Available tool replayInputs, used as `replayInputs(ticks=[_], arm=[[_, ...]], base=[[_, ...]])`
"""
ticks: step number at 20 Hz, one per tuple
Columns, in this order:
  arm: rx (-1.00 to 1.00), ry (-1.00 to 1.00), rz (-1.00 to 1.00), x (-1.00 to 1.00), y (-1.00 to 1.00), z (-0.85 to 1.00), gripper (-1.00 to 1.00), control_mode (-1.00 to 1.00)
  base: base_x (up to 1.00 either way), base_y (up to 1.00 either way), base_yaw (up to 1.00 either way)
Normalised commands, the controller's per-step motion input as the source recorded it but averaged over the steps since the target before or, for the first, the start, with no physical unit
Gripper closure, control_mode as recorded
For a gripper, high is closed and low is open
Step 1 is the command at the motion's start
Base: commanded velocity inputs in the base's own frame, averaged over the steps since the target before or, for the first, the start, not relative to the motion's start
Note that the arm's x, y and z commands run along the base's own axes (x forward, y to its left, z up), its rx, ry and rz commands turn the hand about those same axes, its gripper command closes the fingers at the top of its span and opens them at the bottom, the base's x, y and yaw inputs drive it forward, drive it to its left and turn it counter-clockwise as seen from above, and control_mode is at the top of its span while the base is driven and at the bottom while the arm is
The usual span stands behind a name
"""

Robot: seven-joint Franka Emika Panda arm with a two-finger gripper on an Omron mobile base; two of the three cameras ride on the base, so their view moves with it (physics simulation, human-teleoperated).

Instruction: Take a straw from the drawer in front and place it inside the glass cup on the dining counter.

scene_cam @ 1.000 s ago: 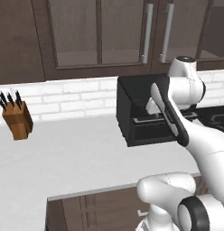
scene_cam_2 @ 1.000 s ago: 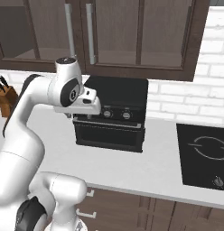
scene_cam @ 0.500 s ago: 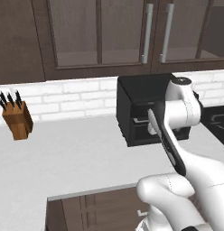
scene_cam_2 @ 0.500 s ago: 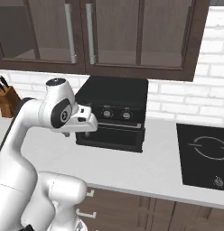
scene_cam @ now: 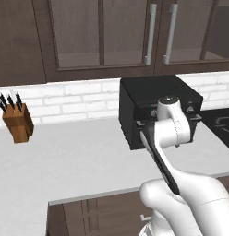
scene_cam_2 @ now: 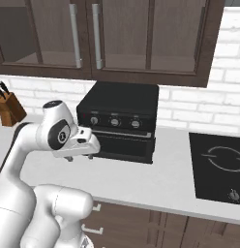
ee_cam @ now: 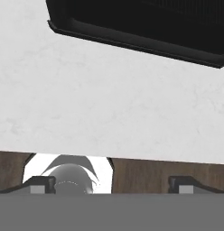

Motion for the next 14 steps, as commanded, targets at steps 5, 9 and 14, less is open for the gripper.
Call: replayInputs(ticks=[5,9,14], arm=[[-0.04,0.05,-0.03,-0.11,0.00,-0.32,-1.00,-1.00],[-0.02,0.03,-0.03,-0.13,0.00,-0.29,-1.00,-1.00],[0.00,0.01,-0.03,-0.19,0.00,-0.26,-1.00,-1.00]], base=[[0.00,0.00,0.00],[0.00,0.00,0.00],[0.00,0.00,0.00]])
